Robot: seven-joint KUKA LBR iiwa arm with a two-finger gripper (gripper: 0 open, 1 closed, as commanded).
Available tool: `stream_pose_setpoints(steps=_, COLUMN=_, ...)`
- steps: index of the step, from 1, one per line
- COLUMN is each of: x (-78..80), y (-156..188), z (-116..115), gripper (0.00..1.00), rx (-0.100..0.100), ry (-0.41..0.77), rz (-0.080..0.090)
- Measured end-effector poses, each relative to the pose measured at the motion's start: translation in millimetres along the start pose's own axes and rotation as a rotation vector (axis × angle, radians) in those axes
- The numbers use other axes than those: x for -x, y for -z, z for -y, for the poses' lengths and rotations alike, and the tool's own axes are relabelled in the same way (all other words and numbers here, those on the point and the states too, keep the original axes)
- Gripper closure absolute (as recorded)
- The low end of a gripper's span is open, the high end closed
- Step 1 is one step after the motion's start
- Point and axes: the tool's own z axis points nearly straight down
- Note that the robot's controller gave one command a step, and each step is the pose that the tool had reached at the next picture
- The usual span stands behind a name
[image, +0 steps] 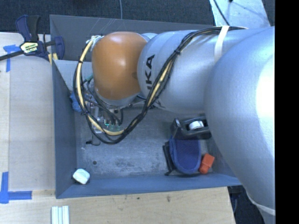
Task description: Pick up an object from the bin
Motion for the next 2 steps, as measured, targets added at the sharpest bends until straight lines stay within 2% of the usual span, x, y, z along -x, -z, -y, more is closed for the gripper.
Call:
stream_pose_setpoints(steps=1, x=0.7, y=-96, z=-1, gripper=0.0, rx=0.0, ry=-0.182, rz=0.002)
stream_pose_setpoints(steps=2, x=-25.9, y=-93, z=26, gripper=0.0, rx=0.001, ry=-0.289, rz=0.006)
